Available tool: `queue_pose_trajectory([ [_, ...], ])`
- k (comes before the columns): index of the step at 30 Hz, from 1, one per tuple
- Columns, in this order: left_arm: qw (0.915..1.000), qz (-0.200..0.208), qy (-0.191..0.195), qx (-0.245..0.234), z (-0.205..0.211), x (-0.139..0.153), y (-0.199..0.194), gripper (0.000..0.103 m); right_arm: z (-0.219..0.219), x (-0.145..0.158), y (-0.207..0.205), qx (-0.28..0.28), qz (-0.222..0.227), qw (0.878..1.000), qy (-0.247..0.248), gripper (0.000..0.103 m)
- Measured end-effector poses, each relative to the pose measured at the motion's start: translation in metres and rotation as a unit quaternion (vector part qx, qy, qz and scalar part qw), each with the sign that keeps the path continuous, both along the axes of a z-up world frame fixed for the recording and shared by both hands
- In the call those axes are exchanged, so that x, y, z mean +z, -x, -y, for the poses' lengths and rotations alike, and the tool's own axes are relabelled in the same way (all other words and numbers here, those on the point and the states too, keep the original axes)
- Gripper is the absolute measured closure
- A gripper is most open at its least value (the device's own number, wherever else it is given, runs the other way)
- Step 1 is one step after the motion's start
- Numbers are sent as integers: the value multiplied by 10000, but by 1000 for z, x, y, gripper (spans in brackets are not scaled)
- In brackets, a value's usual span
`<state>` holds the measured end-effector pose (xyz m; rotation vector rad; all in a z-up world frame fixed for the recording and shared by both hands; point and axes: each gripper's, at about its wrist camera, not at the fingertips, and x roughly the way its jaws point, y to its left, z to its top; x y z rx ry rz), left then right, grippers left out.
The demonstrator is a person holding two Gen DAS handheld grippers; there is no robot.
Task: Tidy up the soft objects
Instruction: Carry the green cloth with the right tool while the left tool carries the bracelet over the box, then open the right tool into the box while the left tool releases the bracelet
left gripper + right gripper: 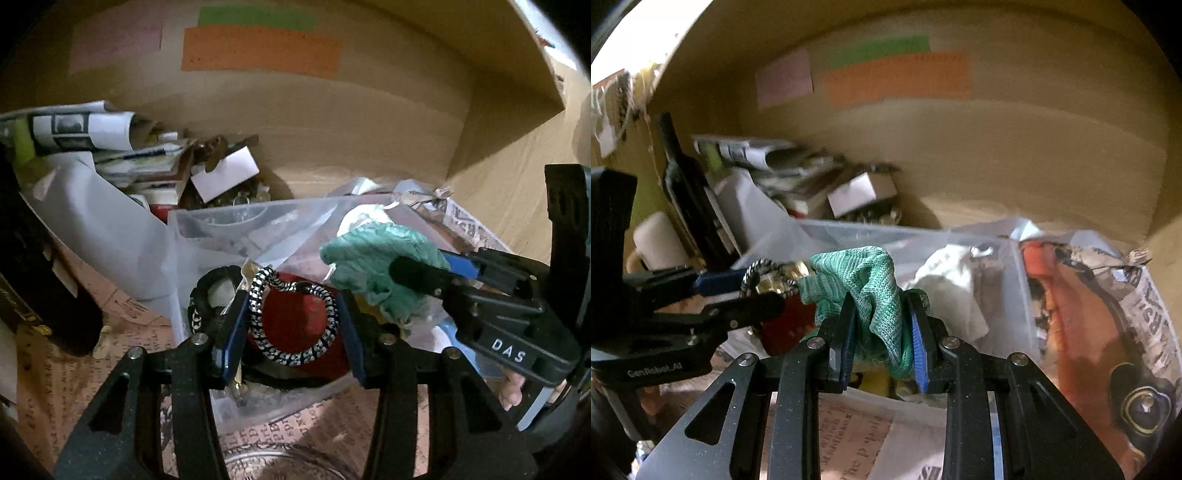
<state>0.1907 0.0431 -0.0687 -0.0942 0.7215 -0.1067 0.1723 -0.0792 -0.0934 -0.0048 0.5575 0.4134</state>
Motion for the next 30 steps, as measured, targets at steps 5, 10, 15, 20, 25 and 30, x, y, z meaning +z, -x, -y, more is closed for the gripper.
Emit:
queue_pose_trajectory([
  [5,9998,69,-160,78,2,-3,-1,38,-2,-8,-6,-19,-103,9997,204,74],
  [10,9992,319,-204,144,2,5,9,27,-3,-6,-5,-87,-59,9994,315,54],
  [15,9977,617,-147,224,-2,22,26,27,2,8,6,-90,128,9996,222,52],
  [20,9921,1168,-272,358,2,47,54,27,9,32,29,-30,463,9989,-30,51],
  [25,9873,1535,-235,346,6,68,78,27,17,57,60,16,878,9958,-253,50],
  [30,9824,1827,-226,330,13,82,103,22,22,74,91,8,1263,9911,-411,42],
])
